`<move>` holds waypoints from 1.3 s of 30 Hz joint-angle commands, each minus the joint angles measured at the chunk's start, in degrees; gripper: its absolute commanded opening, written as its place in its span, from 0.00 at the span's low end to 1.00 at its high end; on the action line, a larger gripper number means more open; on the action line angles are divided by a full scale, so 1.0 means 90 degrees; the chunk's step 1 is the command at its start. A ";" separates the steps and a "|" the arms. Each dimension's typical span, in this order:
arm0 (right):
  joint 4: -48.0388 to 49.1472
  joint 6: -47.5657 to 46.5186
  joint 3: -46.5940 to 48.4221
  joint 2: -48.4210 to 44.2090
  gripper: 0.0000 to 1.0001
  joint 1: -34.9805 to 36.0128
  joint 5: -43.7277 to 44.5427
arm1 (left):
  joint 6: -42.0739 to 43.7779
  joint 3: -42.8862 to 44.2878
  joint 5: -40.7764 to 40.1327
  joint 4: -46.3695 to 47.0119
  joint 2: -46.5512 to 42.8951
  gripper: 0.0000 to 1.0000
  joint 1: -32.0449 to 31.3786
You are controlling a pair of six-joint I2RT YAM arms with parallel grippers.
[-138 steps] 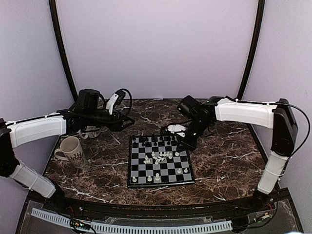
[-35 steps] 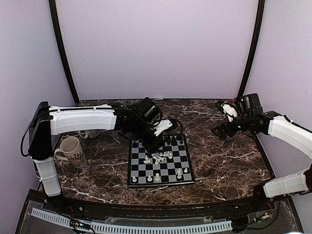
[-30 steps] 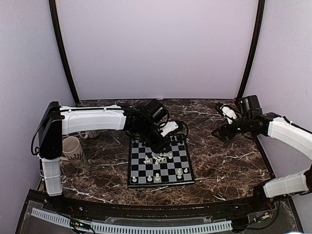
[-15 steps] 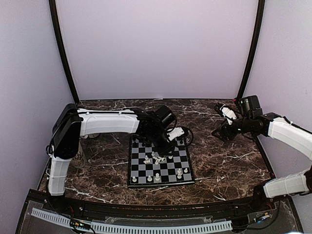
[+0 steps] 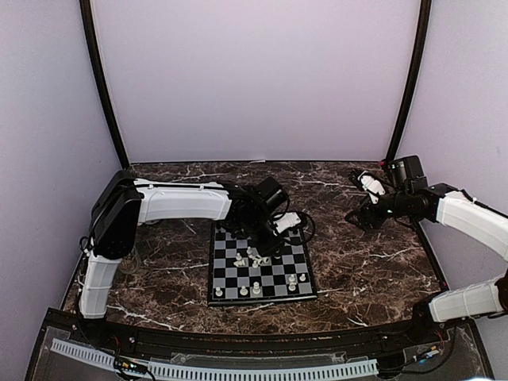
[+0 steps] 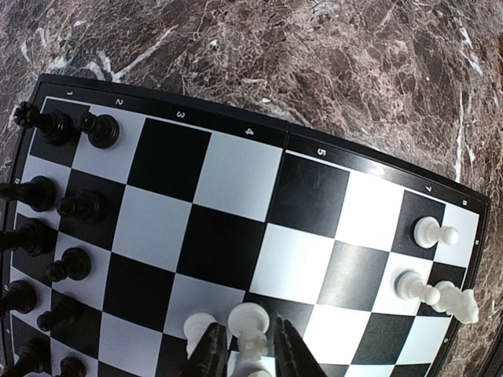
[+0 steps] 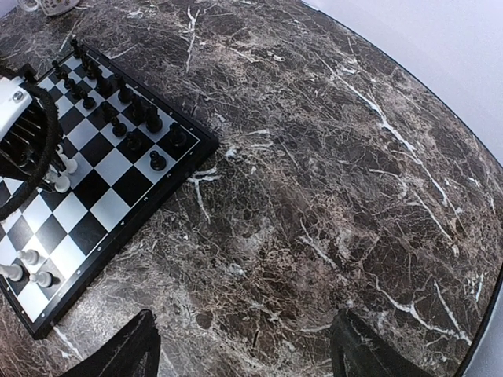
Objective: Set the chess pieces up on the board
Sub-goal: Pick up the rook from the chessboard, then place the rook at h1.
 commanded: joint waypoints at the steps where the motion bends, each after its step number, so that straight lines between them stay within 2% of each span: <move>1: 0.0060 -0.0086 -0.0008 0.0037 0.74 -0.0021 -0.0110 | 0.0087 0.0214 0.0118 -0.0113 -0.0022 0.20 -0.0063; 5: 0.0030 -0.0096 0.0014 0.0087 0.73 -0.0022 -0.0113 | 0.0122 0.0314 0.0202 -0.0182 -0.0023 0.10 -0.0096; 9: 0.0029 -0.0095 0.0008 0.0097 0.73 -0.0025 -0.0101 | 0.0132 0.0552 0.0195 -0.0335 -0.0044 0.06 -0.0171; 17: 0.0049 -0.0060 0.0018 0.0097 0.73 -0.0022 -0.0018 | 0.0224 0.0731 0.0404 -0.0233 -0.0489 0.06 -0.0588; 27: 0.0089 -0.0018 0.0025 0.0126 0.73 -0.0026 0.0142 | 0.0827 0.0595 0.0614 -0.0217 -0.0673 0.06 -0.1411; 39: 0.0070 -0.0028 0.0010 0.0116 0.73 -0.0028 0.0095 | 0.0810 0.0741 0.0125 -0.0301 -0.0273 0.06 -0.1504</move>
